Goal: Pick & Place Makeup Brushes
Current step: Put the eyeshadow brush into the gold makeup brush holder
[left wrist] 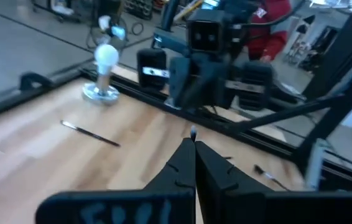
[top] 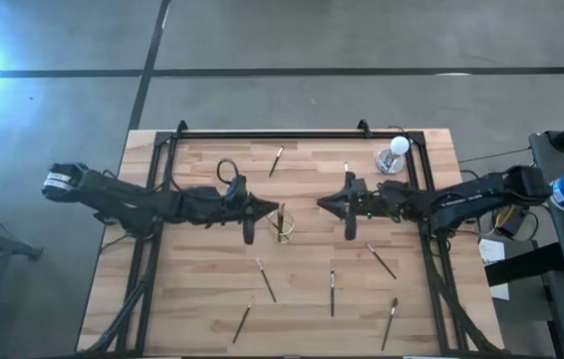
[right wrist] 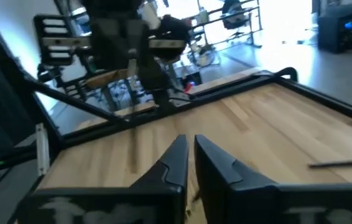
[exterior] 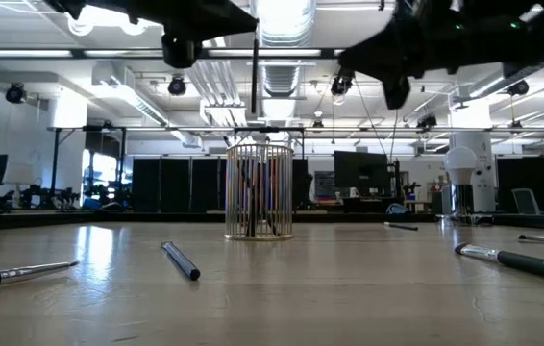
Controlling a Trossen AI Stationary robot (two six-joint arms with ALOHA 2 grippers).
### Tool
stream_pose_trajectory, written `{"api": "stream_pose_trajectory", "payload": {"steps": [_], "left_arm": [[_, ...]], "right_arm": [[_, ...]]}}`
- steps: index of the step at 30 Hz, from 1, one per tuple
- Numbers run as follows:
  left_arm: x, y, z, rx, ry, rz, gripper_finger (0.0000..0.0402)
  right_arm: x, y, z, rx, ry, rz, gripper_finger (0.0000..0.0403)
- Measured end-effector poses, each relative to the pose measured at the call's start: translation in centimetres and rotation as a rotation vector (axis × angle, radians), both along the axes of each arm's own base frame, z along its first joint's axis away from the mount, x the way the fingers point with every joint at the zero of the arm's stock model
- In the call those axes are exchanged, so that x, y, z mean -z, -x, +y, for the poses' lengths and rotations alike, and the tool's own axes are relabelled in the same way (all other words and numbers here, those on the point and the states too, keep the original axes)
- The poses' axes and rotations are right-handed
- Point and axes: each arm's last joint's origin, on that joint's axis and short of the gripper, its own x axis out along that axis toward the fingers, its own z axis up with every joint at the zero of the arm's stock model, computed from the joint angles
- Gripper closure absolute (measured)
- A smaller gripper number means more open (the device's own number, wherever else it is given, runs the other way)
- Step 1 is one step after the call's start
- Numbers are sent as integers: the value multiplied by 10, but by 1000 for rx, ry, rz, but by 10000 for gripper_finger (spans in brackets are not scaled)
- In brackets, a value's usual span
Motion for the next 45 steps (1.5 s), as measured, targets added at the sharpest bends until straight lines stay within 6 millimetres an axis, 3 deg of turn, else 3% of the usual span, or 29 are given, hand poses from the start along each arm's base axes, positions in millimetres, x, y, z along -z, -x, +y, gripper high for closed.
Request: {"api": "stream_pose_trajectory", "payload": {"steps": [5,11,21,26,33,40,45], "left_arm": [[0,-1,16,-55,-74,12,401],[16,-8,27,-94,-131,80,401],[75,-18,26,-71,-85,167,401],[88,-22,26,-68,-41,201,401],[80,-21,25,-53,-33,182,373],[58,-6,27,-50,-74,164,321],[40,7,30,15,-141,130,313]], "right_arm": [[-8,-22,0,-6,23,3,328],[-12,-23,1,-24,47,-9,300],[-7,-4,1,-22,57,3,318],[-2,-3,1,-23,62,56,338],[1,-2,1,-24,64,88,358],[3,-2,1,-24,60,111,365],[5,1,1,-22,34,157,365]]}}
